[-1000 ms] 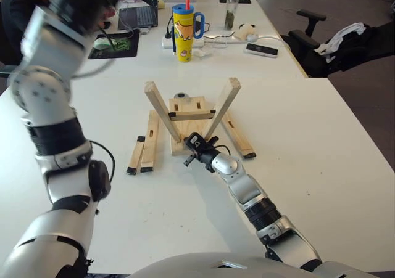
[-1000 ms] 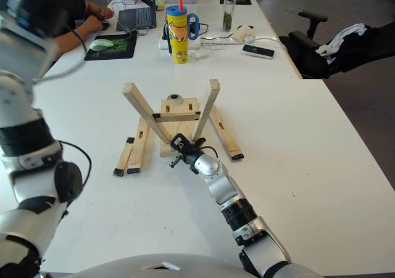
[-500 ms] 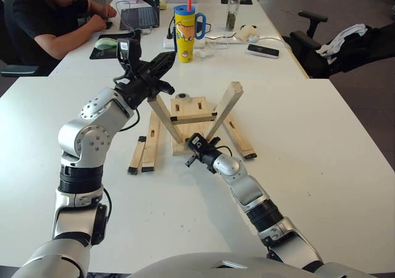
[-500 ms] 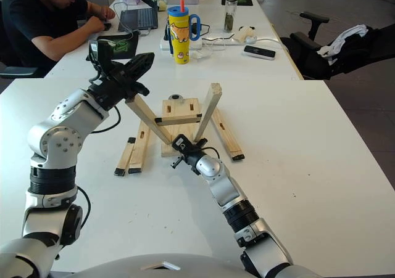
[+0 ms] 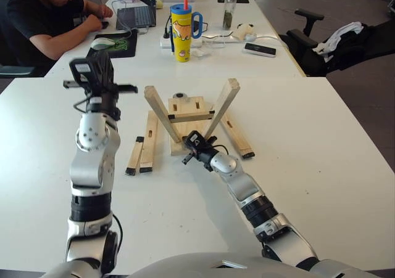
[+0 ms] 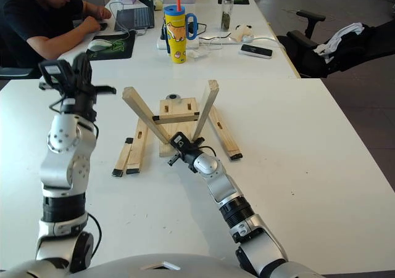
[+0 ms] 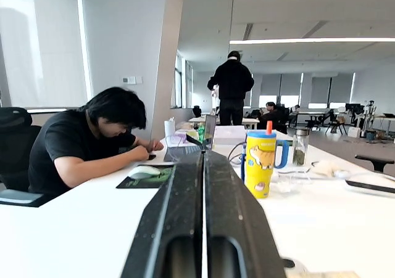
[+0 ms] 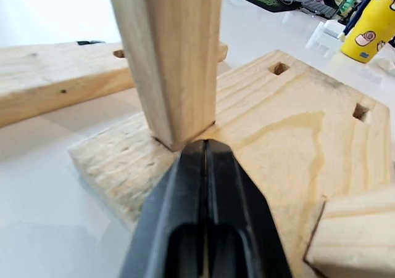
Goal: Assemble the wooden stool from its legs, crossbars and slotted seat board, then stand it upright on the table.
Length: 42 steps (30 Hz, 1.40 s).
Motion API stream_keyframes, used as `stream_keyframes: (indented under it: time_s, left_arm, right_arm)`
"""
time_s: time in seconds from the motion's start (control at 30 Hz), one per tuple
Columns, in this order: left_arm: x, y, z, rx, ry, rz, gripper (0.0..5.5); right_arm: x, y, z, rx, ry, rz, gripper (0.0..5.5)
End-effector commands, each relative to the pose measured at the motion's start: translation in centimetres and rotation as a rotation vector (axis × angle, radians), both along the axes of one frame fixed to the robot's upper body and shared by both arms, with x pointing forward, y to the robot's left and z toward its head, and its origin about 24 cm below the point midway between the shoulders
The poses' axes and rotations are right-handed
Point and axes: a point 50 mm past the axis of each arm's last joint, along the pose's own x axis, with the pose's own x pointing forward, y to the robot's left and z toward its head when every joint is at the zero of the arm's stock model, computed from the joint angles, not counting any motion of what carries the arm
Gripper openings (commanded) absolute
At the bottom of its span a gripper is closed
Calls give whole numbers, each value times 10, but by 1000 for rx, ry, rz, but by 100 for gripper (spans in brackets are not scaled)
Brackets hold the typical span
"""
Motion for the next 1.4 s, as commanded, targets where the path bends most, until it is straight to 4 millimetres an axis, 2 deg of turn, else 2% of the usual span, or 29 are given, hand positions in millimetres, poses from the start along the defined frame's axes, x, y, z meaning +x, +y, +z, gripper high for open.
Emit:
stream_keyframes:
  time_s: [0.03, 0.13, 0.17, 0.23, 0.27, 0.37, 0.43, 0.5, 0.6, 0.73, 0.9, 0.97, 1.0, 1.03, 1.07, 1.1, 1.13, 1.17, 1.2, 1.4]
  left_arm:
    - [-26, 0, -29, 0, 100, 7, 2]
    - [-40, -2, -42, -19, 143, 15, 2]
    - [-43, -4, -42, -26, 137, 17, 2]
    - [-44, -11, -39, -22, 120, 11, 2]
    - [-45, -12, -37, -23, 109, 20, 2]
    - [-44, -18, -31, -6, 78, 28, 2]
    - [-43, -23, -25, 8, 49, 20, 2]
    - [-40, -28, -18, 30, 11, 13, 2]
    - [-33, -31, -12, 22, -15, 21, 2]
    - [-33, -26, -8, 28, -29, 66, 2]
    - [-35, -18, -10, 25, -23, 131, 2]
    - [-35, -20, -9, 18, -24, 110, 2]
    - [-32, -32, -13, -4, 2, 12, 2]
    - [-29, -54, -20, -8, 54, -152, 2]
    - [-30, -79, -26, 37, 101, -328, 2]
    - [-34, -97, -32, 68, 147, -450, 2]
    - [-37, -105, -36, 101, 167, -494, 2]
    - [-35, -103, -36, 111, 175, -472, 2]
    - [-32, -96, -37, 111, 183, -431, 2]
    - [-19, -26, -48, 152, 269, -98, 2]
  right_arm:
    - [-17, -42, 8, 165, -21, -11, 0]
    - [-27, -37, 62, 312, -196, 30, 0]
    - [-30, -37, 72, 323, -230, 18, 0]
    - [-38, -52, 87, 298, -382, -94, 0]
    - [-38, -64, 87, 274, -415, -165, 0]
    - [-22, -110, 77, 244, -376, -499, 0]
    - [-11, -124, 84, 254, -406, -594, 0]
    - [-1, -128, 95, 269, -445, -646, 0]
    - [8, -121, 104, 305, -462, -632, 0]
    - [19, -121, 121, 372, -502, -650, 0]
    - [27, -123, 132, 397, -521, -654, 0]
    - [28, -124, 134, 401, -527, -653, 0]
    - [28, -118, 135, 400, -521, -600, 0]
    - [27, -103, 134, 403, -491, -466, 0]
    - [20, -78, 129, 380, -432, -250, 0]
    - [8, -50, 114, 305, -326, 7, 0]
    - [-5, -35, 100, 232, -264, 172, 0]
    - [-12, -30, 86, 184, -196, 250, 0]
    - [-13, -33, 78, 124, -194, 255, 0]
    - [1, -67, 62, 13, -157, 133, 0]
